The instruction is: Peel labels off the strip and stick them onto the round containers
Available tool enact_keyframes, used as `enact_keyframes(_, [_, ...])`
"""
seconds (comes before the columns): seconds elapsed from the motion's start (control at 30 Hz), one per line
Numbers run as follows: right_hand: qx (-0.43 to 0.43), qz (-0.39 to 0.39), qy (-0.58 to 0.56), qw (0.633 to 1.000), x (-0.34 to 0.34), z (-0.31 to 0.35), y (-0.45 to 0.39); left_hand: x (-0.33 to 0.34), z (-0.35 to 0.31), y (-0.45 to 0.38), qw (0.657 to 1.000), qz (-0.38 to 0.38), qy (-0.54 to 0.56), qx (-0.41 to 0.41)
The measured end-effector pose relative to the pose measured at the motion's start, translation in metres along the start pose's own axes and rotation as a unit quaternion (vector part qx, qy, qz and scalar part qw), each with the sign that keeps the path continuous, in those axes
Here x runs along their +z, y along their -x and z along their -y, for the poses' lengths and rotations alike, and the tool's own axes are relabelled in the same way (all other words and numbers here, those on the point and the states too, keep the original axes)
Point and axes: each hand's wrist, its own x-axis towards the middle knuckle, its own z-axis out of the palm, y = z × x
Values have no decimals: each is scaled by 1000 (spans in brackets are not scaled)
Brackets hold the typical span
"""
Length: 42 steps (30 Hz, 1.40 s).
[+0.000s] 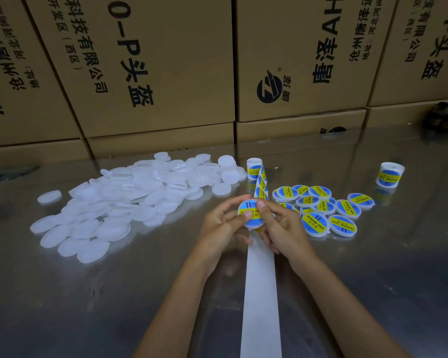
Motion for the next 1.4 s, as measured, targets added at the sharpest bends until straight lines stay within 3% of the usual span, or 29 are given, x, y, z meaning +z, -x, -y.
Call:
enact_keyframes(0.1, [19,-16,3,1000,0,-1,-1,2,3,0,999,33,-2,-5])
enact_keyframes(0.3, [73,68,-16,995,7,2,1,5,12,-6,992,-100,-69,19])
enact_keyframes(0.43, [59,109,6,992,12,0,3,-1,18,-11,983,-168,-70,22])
enact_keyframes(0.5, [68,75,7,995,11,-2,1,-1,21,-13,983,-169,-69,16])
enact_keyframes(0.63, [113,-67,-41,991,-5,-7,-10,-5,22,-23,983,-184,-16,4])
enact_keyframes(0.7, [113,-139,-45,983,-17,-10,-17,-9,25,-31,975,-200,-90,28])
enact_keyframes(0.83, [81,-247,93,961,-40,-21,-29,-16,30,-48,933,-217,-279,67])
enact_keyframes(1.03, [81,-287,151,942,-50,-26,-34,-28,38,-83,831,-140,-537,41])
enact_keyframes(1.1, [68,-285,158,943,-48,-26,-34,-29,40,-95,792,-126,-597,22])
enact_keyframes(1.27, [26,-212,208,955,-36,-25,-36,-30,40,-116,736,-116,-667,-7])
enact_keyframes(1.4, [-2,-147,242,959,-24,-21,-33,-31,42,-117,722,-142,-676,40])
